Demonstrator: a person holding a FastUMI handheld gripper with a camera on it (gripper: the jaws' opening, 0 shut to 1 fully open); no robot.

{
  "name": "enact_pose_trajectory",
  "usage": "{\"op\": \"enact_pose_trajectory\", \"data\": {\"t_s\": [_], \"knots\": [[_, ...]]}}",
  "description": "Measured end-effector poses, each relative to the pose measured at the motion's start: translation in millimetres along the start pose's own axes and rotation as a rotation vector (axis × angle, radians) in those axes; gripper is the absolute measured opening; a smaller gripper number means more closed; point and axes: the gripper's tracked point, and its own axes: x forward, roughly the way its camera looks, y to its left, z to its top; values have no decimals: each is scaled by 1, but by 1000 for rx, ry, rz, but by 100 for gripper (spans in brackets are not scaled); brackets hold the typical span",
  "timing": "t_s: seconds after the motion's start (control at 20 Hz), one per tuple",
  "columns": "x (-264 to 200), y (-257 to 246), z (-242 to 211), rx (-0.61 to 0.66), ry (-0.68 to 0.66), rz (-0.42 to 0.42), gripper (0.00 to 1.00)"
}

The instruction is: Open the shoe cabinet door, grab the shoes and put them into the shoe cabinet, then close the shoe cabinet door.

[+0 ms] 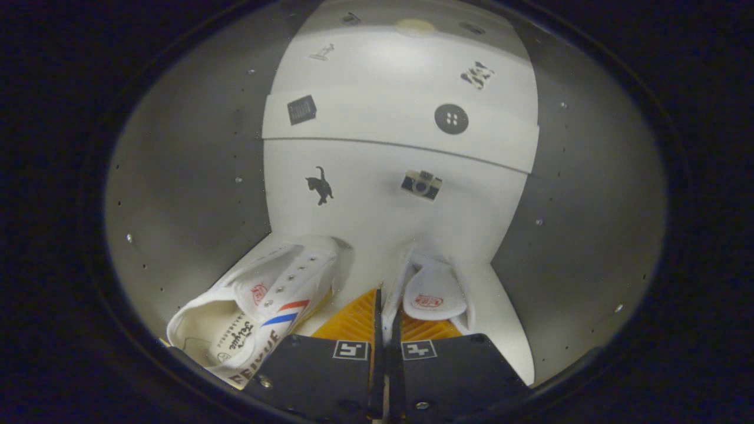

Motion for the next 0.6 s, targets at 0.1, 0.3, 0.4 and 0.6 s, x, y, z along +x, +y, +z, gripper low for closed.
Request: {"op": "enact_pose_trajectory", "data": {"t_s": [0.1,0.3,0.4,0.6], "knots": [[2,1,-1,-9,20,4,7],[3,0,-4,-26,46,-11,8],[0,3,-7,-22,61,3,14],[-16,14,-10,12,65,47,40]]}}
